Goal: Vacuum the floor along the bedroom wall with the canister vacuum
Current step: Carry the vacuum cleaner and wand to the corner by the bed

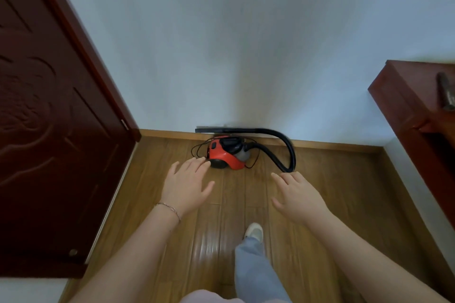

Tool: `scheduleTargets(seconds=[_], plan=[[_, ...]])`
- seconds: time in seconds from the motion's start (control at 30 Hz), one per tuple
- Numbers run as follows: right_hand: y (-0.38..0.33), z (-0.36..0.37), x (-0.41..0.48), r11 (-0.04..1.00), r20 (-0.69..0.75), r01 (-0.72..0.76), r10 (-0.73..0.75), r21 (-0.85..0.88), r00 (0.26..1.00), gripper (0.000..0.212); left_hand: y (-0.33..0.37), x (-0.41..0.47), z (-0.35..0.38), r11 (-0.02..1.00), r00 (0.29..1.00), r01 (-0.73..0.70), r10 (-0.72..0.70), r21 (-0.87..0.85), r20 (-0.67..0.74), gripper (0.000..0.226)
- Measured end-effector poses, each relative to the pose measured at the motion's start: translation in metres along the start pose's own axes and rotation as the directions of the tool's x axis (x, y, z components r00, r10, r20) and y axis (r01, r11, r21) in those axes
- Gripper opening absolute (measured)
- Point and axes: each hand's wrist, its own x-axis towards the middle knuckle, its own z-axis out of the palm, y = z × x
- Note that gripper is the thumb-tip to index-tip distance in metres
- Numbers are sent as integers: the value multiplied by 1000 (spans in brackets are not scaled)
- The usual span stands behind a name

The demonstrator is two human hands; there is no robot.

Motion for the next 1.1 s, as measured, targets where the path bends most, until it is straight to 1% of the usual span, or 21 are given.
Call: scheduleTargets(seconds=[0.27, 0.37, 0.53, 0.8, 1.0, 1.1], plan=[[53, -26, 140, 998, 5, 70, -70, 2, 998, 62, -3, 134, -8, 998, 997, 65, -66, 25, 27, 55], [75, -31, 191, 997, 34, 74, -74, 26, 997, 61, -2, 181, -13, 995, 995, 92, -93, 29, 40, 54], [100, -35, 260, 993, 68, 115, -115, 5, 991, 61, -6, 239, -12, 989, 987, 145, -146, 15, 63, 53], [105, -36, 363, 985, 137, 169, -170, 16, 976, 62, -29, 311, 8, 980, 972, 197, -191, -33, 133, 51], [93, -42, 447, 979, 195, 206, -201, -1, 960, 61, -68, 380, 23, 964, 958, 246, -226, -99, 179, 53], [86, -42, 490, 972, 237, 235, -230, 5, 944, 61, -87, 410, 34, 947, 949, 277, -243, -161, 203, 52]])
